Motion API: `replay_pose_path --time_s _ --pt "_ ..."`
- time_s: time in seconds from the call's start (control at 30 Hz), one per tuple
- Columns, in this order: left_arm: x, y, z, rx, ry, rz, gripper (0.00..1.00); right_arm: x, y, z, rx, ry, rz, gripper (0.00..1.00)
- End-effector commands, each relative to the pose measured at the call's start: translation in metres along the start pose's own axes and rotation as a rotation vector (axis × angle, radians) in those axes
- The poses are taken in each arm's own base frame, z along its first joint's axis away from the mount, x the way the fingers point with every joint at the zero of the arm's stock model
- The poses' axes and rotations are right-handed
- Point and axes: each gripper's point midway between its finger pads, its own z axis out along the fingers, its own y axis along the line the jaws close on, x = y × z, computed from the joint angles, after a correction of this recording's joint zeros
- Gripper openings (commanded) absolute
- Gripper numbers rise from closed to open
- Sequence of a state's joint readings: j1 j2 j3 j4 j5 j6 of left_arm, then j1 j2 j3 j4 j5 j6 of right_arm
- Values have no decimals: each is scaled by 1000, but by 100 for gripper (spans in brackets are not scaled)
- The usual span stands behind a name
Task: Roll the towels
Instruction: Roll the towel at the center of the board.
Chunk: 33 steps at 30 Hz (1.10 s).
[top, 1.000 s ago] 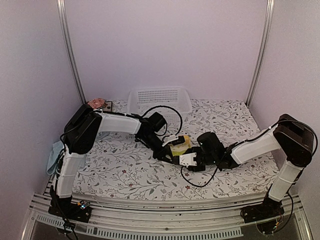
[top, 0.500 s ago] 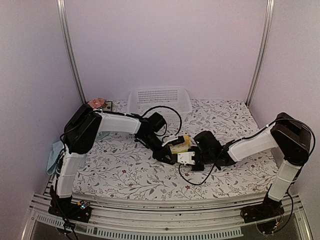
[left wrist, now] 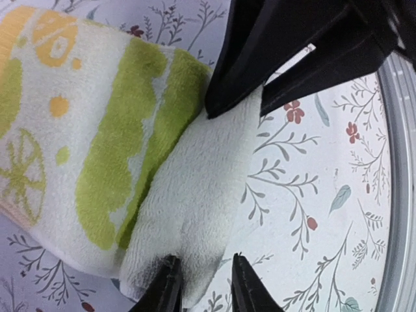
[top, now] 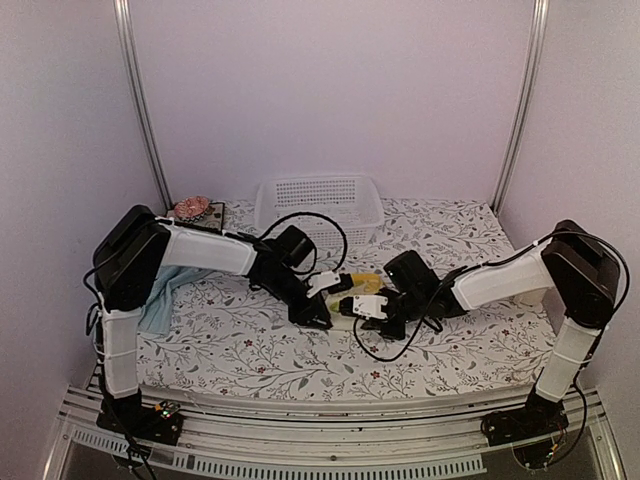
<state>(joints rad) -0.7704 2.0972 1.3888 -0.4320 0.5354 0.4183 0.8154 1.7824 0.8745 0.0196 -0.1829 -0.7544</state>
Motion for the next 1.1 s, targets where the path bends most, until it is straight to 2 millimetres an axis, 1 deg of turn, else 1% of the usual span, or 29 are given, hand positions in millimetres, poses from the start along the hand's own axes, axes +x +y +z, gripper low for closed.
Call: replay_pose_path --time_s 0.0,0.1,0.17,0.27,0.33,0.43,0.57,0.7,0.8,0.87,0.93,1.07 --pt "11 16 -12 -137 3 3 28 12 12 2 -117 37 102 5" --pt "9 13 -23 -180 -44 34 28 12 10 2 -151 44 149 5" --pt "1 9 -36 -229 -92 83 28 13 8 2 -177 47 197 5" --pt "-4 4 -43 -303 -122 159 28 13 7 1 -217 45 256 5" --pt "-5 1 -45 -344 -132 207 28 12 5 2 -245 43 303 5" --pt "-6 -1 -43 -393 -135 266 28 16 7 5 -295 59 366 6" --pt "-10 -11 -37 -410 -150 352 28 17 6 8 -352 60 450 6" --pt "-13 -23 -37 -418 -188 436 28 21 -3 6 -405 50 578 6" --pt "-18 -27 -38 -426 -217 472 28 25 -7 6 -421 57 629 7" --pt "-22 -29 -37 -452 -222 504 29 27 -3 6 -454 55 652 7" --pt "-26 -26 -37 -503 -227 535 29 21 -9 8 -459 41 653 7" --pt "-33 -25 -31 -560 -229 606 29 24 -10 13 -476 54 671 7"
